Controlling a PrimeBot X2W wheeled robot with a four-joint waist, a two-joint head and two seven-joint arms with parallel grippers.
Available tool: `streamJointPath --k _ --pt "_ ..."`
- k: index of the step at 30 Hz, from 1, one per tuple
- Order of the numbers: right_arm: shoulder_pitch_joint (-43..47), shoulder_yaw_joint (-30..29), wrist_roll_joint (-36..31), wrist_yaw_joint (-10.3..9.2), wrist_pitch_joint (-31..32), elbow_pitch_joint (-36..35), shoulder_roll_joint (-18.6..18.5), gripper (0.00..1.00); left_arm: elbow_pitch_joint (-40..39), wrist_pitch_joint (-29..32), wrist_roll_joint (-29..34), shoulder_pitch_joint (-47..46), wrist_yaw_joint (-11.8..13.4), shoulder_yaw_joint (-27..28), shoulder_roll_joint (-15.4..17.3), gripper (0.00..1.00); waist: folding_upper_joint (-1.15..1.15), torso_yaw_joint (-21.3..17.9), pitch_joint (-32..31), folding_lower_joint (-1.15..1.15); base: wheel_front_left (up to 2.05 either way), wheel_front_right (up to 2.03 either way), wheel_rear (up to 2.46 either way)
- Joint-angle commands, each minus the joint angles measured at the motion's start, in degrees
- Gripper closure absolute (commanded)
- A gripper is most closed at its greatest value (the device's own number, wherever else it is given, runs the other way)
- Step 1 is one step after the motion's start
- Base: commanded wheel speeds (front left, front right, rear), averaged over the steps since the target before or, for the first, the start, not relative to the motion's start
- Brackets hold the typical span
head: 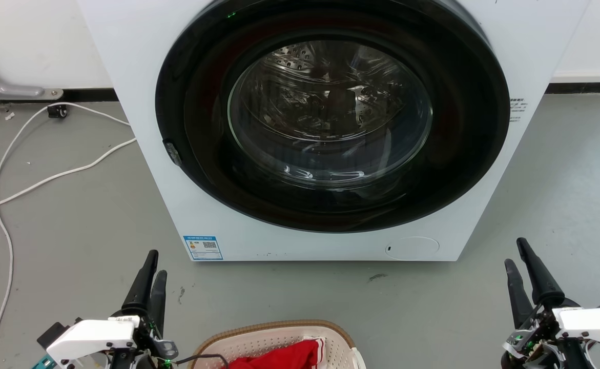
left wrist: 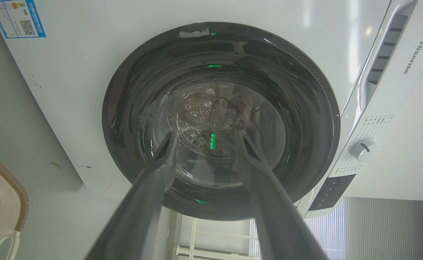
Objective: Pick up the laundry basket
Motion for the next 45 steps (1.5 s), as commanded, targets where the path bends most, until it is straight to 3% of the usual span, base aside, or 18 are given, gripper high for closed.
streamJointPath --k 1,8,13,34,45 --pt "-1.21 0.3 -0.35 0.01 -0.79 -1.24 -0.11 0.0 -1.1 -0.83 0.21 -1.38 -0.05 -0.74 0.26 0.0 0.0 -0.01 0.02 0.0 0.0 0.0 0.0" --pt "-1.05 1.1 -1.92 0.01 -2.49 -2.02 -0.06 0.0 -1.88 -2.67 1.73 -1.95 -0.06 -2.19 0.26 0.0 0.0 0.03 0.01 0.0 0.0 0.0 0.0" --pt "-0.98 1.2 -6.5 0.01 -3.78 -2.45 -0.04 0.0 -3.01 -3.99 6.47 -2.28 -0.07 -2.65 0.31 0.0 0.0 0.1 -0.02 0.0 0.0 0.0 0.0" --pt "-0.62 1.72 -35.53 0.02 -8.47 -6.36 0.15 0.0 -7.4 -8.74 34.73 -2.66 -0.12 -5.64 0.22 0.0 0.0 0.18 -0.21 0.0 0.0 0.0 0.0" --pt "-0.7 3.36 -51.19 0.02 -10.56 -7.03 0.24 0.0 -7.44 -10.84 45.88 -2.64 -0.14 -6.69 0.4 0.0 0.0 0.31 -0.28 0.0 0.0 0.0 0.0"
